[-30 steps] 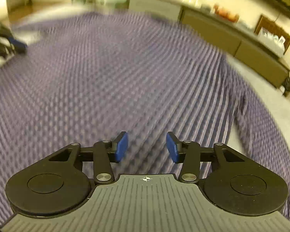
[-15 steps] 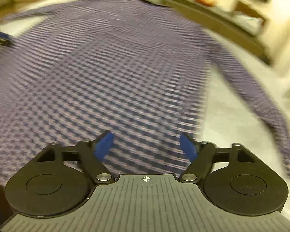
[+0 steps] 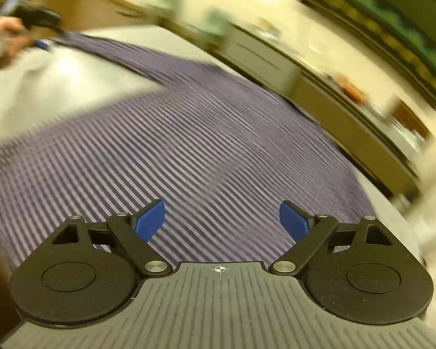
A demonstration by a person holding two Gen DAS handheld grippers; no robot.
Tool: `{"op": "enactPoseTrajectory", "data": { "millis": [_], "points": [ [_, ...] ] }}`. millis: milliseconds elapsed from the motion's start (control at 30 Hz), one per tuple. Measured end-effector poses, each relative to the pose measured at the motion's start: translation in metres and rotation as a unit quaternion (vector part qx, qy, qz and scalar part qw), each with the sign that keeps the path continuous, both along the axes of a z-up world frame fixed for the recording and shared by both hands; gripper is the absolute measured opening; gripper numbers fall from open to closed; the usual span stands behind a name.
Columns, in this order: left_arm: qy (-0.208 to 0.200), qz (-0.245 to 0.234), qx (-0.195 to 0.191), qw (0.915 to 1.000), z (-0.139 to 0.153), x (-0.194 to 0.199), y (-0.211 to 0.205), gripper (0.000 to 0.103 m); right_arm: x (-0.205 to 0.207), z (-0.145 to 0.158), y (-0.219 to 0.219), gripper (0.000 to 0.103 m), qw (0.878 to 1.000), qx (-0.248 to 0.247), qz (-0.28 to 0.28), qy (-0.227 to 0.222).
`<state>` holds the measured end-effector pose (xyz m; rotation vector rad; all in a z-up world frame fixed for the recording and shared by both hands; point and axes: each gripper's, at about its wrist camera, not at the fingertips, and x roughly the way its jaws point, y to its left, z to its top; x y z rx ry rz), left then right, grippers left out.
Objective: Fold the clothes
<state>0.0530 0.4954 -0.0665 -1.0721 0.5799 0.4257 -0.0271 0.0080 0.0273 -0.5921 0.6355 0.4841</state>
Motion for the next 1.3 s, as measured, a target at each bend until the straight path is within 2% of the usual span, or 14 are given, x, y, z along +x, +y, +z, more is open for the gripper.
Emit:
{"op": "enactPoseTrajectory", "data": {
  "millis": [67, 267, 633, 700, 733, 800, 833, 1000, 1033, 1067, 1100, 1200, 1267, 1300],
  "points": [
    [-0.034, 0.034, -0.043, 0.9979, -0.004, -0.012, 0.02, 0.069, 0.014, 0.003, 0.055, 0.089, 0.999, 0.016, 0.045, 0.015],
    [-0.081, 0.079, -0.083, 0.9901, -0.011, -0.023, 0.054, 0.076, 0.059, -0.035, 0.232, 0.089, 0.988, 0.011, 0.151, -0.012],
    [-0.078, 0.059, -0.117, 0.9883, -0.038, -0.022, 0.084, 0.082, 0.12, -0.123, 0.498, 0.091, 0.951, -0.066, 0.299, -0.05],
    [-0.082, 0.048, -0.114, 0.9889, -0.038, -0.018, 0.085, 0.083, 0.133, -0.125, 0.508, 0.092, 0.948, -0.05, 0.308, -0.059],
    [-0.085, 0.041, -0.113, 0.9891, -0.038, -0.015, 0.085, 0.083, 0.137, -0.124, 0.509, 0.085, 0.951, -0.039, 0.304, -0.042],
    [-0.092, 0.028, -0.111, 0.9892, -0.037, -0.008, 0.085, 0.085, 0.149, -0.121, 0.514, 0.036, 0.957, -0.019, 0.29, 0.0],
    [-0.094, 0.02, -0.107, 0.9896, -0.037, -0.004, 0.084, 0.086, 0.155, -0.123, 0.517, 0.0, 0.959, -0.018, 0.281, 0.015],
    [-0.112, 0.008, -0.078, 0.9906, -0.038, 0.024, 0.083, 0.085, 0.152, -0.103, 0.495, 0.0, 0.96, 0.051, 0.274, 0.027],
    [-0.117, 0.008, -0.073, 0.9904, -0.038, 0.029, 0.082, 0.073, 0.15, -0.097, 0.488, 0.0, 0.959, 0.067, 0.273, 0.033],
    [-0.112, 0.001, -0.067, 0.9915, -0.04, 0.036, 0.08, 0.027, 0.149, -0.095, 0.485, 0.0, 0.958, 0.072, 0.274, 0.04],
    [-0.106, -0.006, -0.061, 0.9924, -0.041, 0.042, 0.078, 0.006, 0.148, -0.093, 0.481, 0.0, 0.957, 0.078, 0.274, 0.046],
    [-0.109, -0.015, -0.031, 0.9934, -0.032, 0.052, 0.064, 0.009, 0.154, -0.084, 0.455, 0.0, 0.959, 0.09, 0.261, 0.066],
    [-0.127, -0.025, -0.008, 0.9915, -0.018, 0.054, 0.051, 0.009, 0.164, -0.072, 0.423, 0.025, 0.963, 0.128, 0.225, 0.08],
    [-0.135, -0.047, 0.035, 0.989, -0.004, 0.057, 0.036, 0.009, 0.174, -0.064, 0.403, 0.034, 0.964, 0.157, 0.193, 0.089]
  ]
}}
